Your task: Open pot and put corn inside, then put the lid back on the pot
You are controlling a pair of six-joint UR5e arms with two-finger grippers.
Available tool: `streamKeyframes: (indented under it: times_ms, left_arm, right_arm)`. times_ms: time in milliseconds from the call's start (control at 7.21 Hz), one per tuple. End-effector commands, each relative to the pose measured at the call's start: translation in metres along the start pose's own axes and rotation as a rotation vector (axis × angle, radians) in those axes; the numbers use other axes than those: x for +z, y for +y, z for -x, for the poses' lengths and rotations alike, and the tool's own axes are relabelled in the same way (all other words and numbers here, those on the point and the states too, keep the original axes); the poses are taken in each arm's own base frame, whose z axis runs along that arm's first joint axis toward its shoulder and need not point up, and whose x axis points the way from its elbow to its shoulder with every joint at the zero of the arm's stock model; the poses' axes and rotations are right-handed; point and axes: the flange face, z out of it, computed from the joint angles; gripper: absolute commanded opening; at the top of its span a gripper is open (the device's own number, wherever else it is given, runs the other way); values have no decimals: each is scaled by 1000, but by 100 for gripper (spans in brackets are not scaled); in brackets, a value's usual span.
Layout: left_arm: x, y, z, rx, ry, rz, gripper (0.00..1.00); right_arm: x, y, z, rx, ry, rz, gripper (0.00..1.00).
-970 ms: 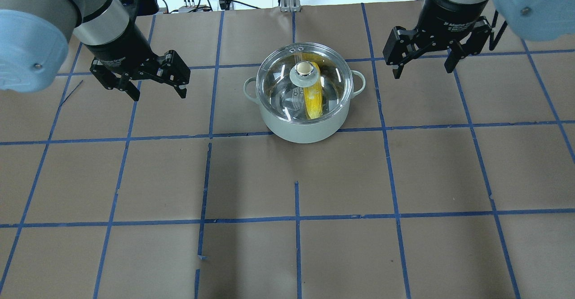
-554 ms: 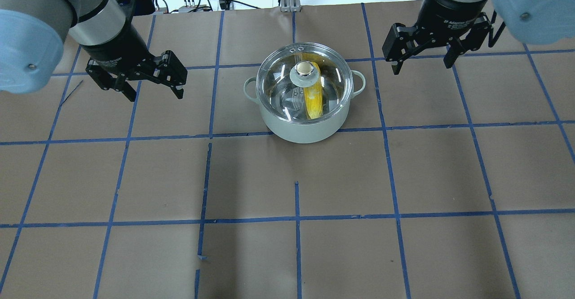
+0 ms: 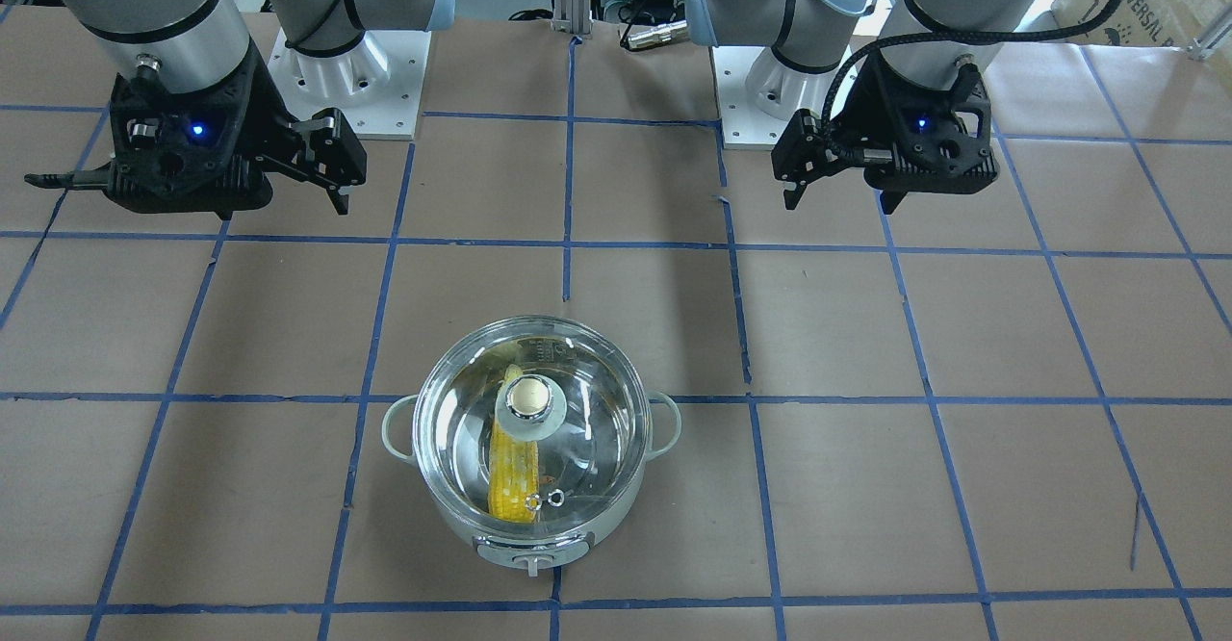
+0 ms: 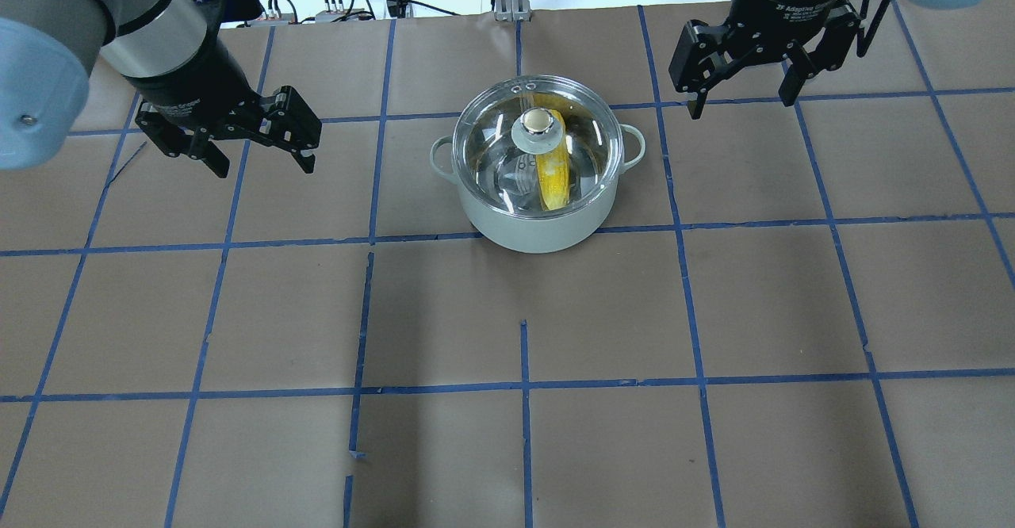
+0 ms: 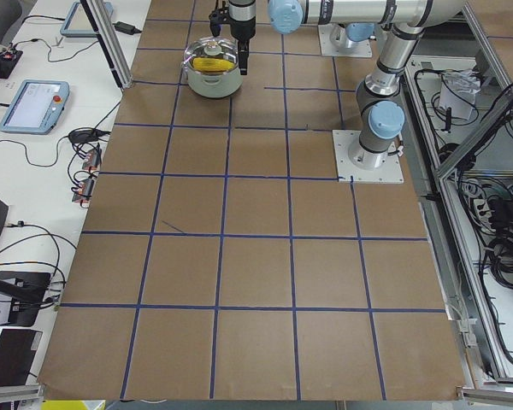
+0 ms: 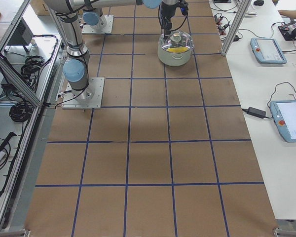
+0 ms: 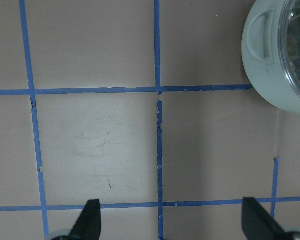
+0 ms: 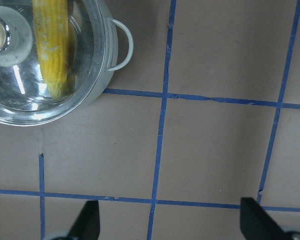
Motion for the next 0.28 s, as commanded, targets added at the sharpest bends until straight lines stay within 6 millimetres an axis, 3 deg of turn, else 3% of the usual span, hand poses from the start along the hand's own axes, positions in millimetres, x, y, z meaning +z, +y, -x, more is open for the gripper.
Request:
streamKeyframes:
  times_ms: [0,139]
  left_arm:
    - [5,-1,0,0,1,10,100]
    - [8,-3,0,2,3,17,100]
  right_arm:
    - [1,0,0,0,-2,4,100]
    - [2,-1,-1,2,-2,6,100]
